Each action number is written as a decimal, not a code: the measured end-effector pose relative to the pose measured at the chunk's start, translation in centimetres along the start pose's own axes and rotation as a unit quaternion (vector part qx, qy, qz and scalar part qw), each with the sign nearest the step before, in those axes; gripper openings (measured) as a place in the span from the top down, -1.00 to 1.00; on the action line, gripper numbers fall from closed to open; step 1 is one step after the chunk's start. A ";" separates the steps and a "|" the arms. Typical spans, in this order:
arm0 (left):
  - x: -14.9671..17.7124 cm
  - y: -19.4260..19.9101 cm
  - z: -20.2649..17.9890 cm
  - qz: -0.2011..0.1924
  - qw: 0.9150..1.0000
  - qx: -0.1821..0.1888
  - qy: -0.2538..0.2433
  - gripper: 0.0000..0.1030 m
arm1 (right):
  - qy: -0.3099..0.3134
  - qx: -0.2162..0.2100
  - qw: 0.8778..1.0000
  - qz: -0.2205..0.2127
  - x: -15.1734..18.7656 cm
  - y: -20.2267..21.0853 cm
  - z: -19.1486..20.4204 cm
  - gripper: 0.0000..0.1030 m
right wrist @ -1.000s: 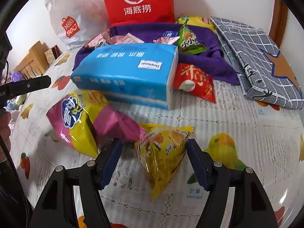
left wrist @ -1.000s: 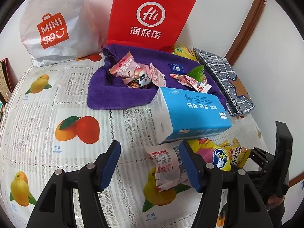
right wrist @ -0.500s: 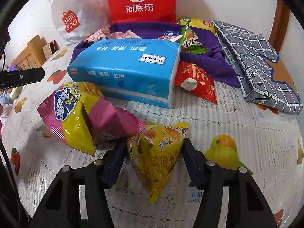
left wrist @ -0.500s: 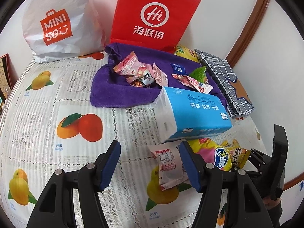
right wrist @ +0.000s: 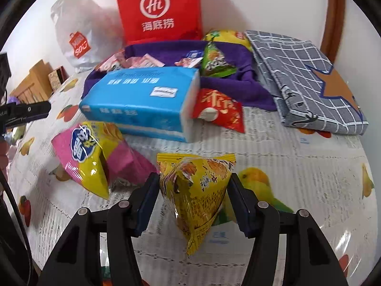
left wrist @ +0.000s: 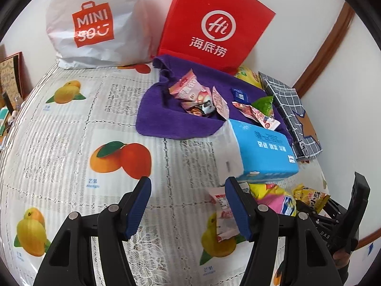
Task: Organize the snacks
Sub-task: 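Grasp the yellow chip bag with the right tool while the left tool grasps the white wrapper packet, then carry the yellow chip bag and white packet over the purple towel with both tools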
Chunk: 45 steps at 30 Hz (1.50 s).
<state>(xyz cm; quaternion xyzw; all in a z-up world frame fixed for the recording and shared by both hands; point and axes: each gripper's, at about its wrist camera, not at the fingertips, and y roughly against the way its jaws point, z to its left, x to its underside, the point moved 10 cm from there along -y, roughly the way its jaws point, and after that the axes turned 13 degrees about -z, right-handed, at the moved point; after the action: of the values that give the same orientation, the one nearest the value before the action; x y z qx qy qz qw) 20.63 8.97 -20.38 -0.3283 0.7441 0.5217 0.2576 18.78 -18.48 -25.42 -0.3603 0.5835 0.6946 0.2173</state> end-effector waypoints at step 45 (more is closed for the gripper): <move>4.3 -1.2 -5.3 0.025 0.995 0.008 -0.093 0.35 | -0.005 0.020 1.000 -0.020 -1.5 1.9 -0.6 -0.12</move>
<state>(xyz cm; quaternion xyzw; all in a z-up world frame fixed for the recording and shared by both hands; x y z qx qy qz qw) 18.46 2.77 -22.54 -0.2581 0.7292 0.5500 0.3150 18.47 -19.30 -23.11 -0.3641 0.5891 0.6800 0.2410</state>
